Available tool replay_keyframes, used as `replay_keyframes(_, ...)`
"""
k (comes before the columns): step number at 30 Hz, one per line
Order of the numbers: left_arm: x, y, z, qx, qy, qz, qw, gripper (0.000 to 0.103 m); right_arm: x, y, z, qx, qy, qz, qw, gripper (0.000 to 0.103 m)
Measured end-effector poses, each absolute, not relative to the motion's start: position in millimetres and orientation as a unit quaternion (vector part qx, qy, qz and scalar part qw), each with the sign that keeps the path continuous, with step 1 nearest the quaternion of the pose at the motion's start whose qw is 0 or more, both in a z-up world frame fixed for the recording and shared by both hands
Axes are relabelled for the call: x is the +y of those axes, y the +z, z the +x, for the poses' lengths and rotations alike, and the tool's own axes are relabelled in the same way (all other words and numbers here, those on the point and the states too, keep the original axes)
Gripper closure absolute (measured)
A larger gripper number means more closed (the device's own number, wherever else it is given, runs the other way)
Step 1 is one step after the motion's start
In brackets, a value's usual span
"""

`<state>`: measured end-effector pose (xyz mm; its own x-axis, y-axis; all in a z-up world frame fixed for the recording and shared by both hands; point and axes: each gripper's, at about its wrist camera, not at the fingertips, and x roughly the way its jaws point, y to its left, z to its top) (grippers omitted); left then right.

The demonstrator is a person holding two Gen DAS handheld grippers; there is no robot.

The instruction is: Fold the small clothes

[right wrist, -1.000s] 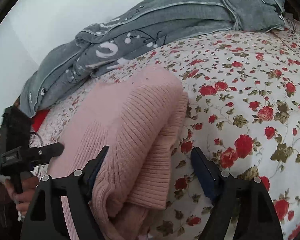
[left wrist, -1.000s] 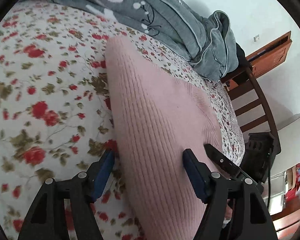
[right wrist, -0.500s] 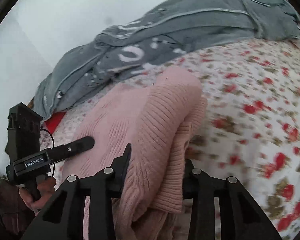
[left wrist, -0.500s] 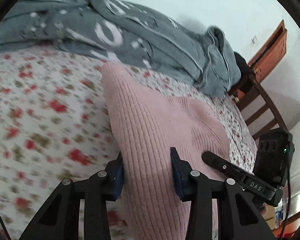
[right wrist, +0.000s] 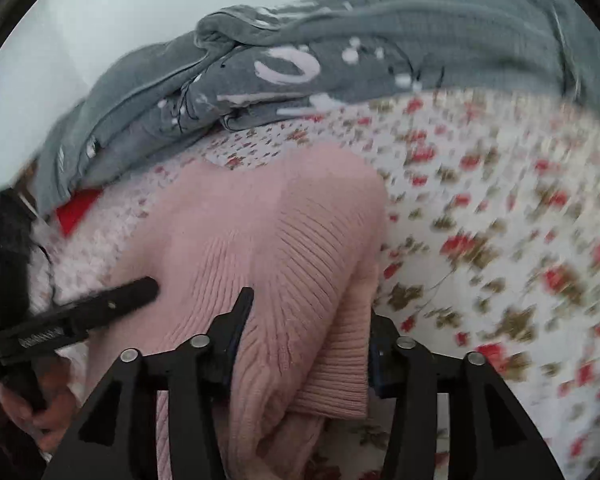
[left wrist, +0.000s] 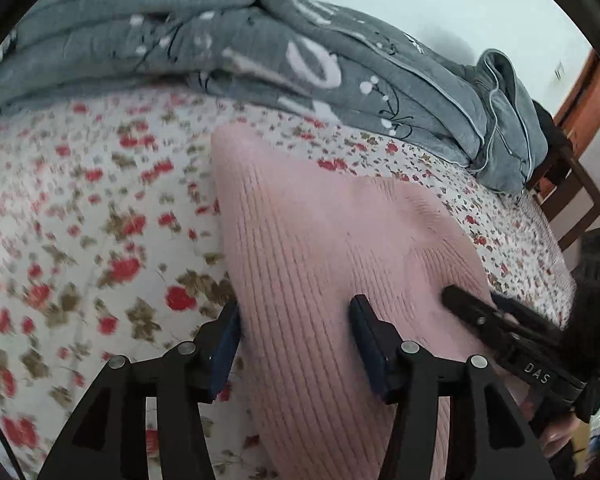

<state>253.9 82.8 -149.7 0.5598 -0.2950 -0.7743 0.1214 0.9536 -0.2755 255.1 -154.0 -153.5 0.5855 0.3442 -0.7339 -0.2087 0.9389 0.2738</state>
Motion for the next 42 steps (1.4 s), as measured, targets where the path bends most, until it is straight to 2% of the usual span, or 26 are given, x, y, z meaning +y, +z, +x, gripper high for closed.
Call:
replay_keyframes(2,83,-138,251,0.434,-0.113,-0.073,0.891,0.051,-150,-139,248,0.405,0.143,0.036,0.902,0.05)
replay_keyframes(4,81,-123,250,0.403,-0.109,-0.05,0.907,0.045,-149,-123,244,0.375,0.138,0.016,0.917,0.05)
replay_keyframes(8,72,-110,266,0.392,-0.116,-0.035,0.912,0.045,-149,-102,257,0.334,0.152,0.021,0.93,0.05)
replay_keyframes(11,66,-111,276,0.393,-0.118,-0.029,0.911,0.045,-148,-108,275,0.341,0.171,0.021,0.924,0.05)
replay_keyframes(13,61,-120,287,0.404,-0.118,-0.022,0.907,0.045,-145,-119,285,0.356,0.175,0.019,0.918,0.055)
replay_keyframes(16,54,-141,297,0.423,-0.106,-0.002,0.9,0.045,-146,-142,297,0.383,0.158,0.013,0.91,0.055)
replay_keyframes(20,49,-160,300,0.427,-0.096,0.019,0.899,0.046,-159,-162,306,0.398,0.155,0.056,0.903,0.047)
replay_keyframes(26,39,-170,293,0.41,-0.071,0.049,0.908,0.045,-159,-169,306,0.393,0.156,0.062,0.904,0.047)
replay_keyframes(42,42,-174,290,0.4,-0.066,0.036,0.913,0.044,-160,-171,307,0.393,0.157,0.065,0.904,0.045)
